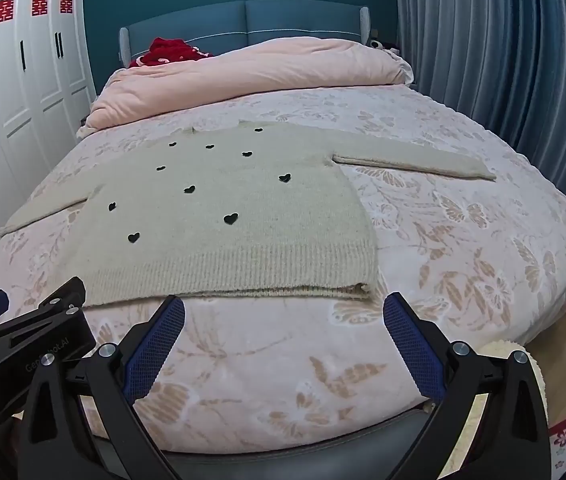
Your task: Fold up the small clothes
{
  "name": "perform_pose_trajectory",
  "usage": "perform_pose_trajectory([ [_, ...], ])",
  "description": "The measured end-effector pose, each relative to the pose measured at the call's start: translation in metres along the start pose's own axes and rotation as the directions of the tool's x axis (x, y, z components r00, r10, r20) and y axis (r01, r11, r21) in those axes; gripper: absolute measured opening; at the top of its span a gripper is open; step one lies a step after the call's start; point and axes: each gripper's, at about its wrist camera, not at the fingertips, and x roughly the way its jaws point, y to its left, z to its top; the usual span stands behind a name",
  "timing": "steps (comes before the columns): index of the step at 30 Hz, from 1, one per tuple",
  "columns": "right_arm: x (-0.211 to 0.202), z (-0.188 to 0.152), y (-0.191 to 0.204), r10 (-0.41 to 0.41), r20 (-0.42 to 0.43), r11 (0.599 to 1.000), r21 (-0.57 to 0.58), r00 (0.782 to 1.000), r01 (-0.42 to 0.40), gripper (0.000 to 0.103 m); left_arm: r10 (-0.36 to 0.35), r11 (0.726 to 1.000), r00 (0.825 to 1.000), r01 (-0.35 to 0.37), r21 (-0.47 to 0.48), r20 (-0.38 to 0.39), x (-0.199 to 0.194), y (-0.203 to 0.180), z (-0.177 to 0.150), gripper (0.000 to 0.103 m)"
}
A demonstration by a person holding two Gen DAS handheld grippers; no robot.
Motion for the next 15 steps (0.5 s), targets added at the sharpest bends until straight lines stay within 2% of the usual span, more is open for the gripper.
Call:
perform_pose_trajectory([
  [15, 0.0008, 0.0014, 0.0024, -0.006, -0.005, 1.0, -0.009, 1.0, 0.006, 0.098, 0.007, 1.0, 1.0, -0.007, 0.009, 0.015, -0.0019, 0.0049, -0.0007, 0.096],
])
